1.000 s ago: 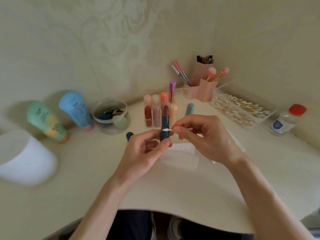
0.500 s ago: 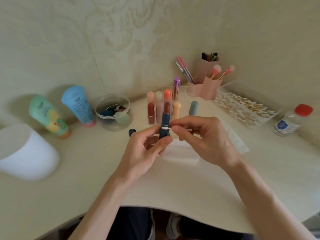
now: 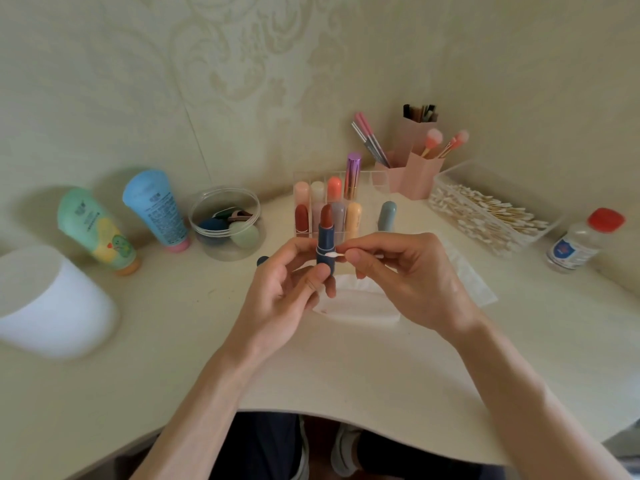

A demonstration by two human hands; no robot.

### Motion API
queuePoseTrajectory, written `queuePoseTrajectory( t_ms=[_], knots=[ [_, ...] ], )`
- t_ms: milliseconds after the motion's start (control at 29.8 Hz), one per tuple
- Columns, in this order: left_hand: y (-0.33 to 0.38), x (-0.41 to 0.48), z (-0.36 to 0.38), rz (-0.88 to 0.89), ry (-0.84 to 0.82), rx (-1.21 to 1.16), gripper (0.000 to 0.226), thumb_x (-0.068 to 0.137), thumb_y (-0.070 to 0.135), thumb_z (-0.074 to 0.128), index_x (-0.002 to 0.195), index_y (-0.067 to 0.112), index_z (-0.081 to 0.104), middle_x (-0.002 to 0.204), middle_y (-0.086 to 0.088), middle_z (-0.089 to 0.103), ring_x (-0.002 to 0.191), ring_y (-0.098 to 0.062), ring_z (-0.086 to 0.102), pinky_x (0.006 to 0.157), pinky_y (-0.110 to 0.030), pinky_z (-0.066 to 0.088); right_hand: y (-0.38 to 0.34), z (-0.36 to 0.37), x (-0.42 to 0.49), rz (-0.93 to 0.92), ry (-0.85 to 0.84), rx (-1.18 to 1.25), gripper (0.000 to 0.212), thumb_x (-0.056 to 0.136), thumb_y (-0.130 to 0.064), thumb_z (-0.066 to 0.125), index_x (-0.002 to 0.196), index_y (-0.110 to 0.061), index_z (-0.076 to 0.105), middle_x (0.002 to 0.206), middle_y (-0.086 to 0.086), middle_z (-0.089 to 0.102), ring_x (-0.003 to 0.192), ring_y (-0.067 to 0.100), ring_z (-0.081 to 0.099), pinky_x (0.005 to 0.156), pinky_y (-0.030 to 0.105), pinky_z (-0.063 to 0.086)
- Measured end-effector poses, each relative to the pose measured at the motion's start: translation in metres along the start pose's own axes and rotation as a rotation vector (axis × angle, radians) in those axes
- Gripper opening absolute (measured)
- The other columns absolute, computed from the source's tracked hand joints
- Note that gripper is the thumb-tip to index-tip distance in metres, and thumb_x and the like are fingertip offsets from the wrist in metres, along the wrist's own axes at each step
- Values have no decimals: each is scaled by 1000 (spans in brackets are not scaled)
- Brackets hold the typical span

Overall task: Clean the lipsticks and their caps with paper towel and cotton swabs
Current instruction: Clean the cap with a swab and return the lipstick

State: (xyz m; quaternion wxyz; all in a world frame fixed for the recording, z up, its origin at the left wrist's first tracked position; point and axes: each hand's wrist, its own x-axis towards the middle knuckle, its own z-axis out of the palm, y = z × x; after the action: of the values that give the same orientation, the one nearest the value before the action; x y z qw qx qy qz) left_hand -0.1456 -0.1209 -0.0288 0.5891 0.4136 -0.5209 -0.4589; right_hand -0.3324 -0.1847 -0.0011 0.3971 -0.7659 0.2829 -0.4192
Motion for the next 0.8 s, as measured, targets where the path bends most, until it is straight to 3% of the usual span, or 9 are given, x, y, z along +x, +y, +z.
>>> queuePoseTrajectory(
  t_ms=[134,268,369,469,603,704,804],
  knots=[
    [-2,-2,-3,0,-21,35,25,103,15,54,123,5,65,81,-9,63,68,-11,54,61,-18,41,2,0,0,-7,12,-30,18,97,-11,71,109,-21,79,85,-20,76,74,11,70,74,21,56],
    [-1,0,-1,-17,22,53,33,88,21,74,121,18,71,102,-13,74,88,-21,66,76,-26,53,2,2,-1,-10,19,-34,18,97,-9,72,108,-20,80,82,-19,75,72,11,69,73,20,55],
    [-2,1,-1,-12,78,45,31,85,19,74,116,14,73,86,0,75,71,-16,61,66,-23,50,1,4,-2,-27,15,-26,19,97,-12,71,107,-25,79,86,-12,77,74,12,70,74,23,57],
    [-2,0,-1,28,44,59,29,91,17,69,120,11,71,80,7,72,67,-18,54,65,-23,48,3,4,-1,-36,7,-35,17,97,-9,70,109,-17,80,90,-10,79,75,12,70,74,20,55],
    [-1,0,1,9,68,-12,23,93,9,67,114,8,59,84,0,73,68,-20,57,68,-27,51,4,4,-1,-31,14,-45,15,97,-10,71,108,-14,80,88,-7,78,75,13,70,73,22,56],
    [-2,-2,-1,11,33,-12,17,99,9,62,116,12,60,92,-5,68,75,-21,58,72,-26,52,3,4,-2,-36,22,-46,14,97,-12,71,106,-19,79,85,-13,76,73,9,68,72,20,55],
    [-4,-2,-3,16,11,24,21,101,18,67,122,17,64,101,-18,65,77,-36,54,73,-34,46,3,4,-2,-27,32,-47,18,98,-8,71,106,-22,79,85,-16,76,74,12,67,72,26,57]
  ],
)
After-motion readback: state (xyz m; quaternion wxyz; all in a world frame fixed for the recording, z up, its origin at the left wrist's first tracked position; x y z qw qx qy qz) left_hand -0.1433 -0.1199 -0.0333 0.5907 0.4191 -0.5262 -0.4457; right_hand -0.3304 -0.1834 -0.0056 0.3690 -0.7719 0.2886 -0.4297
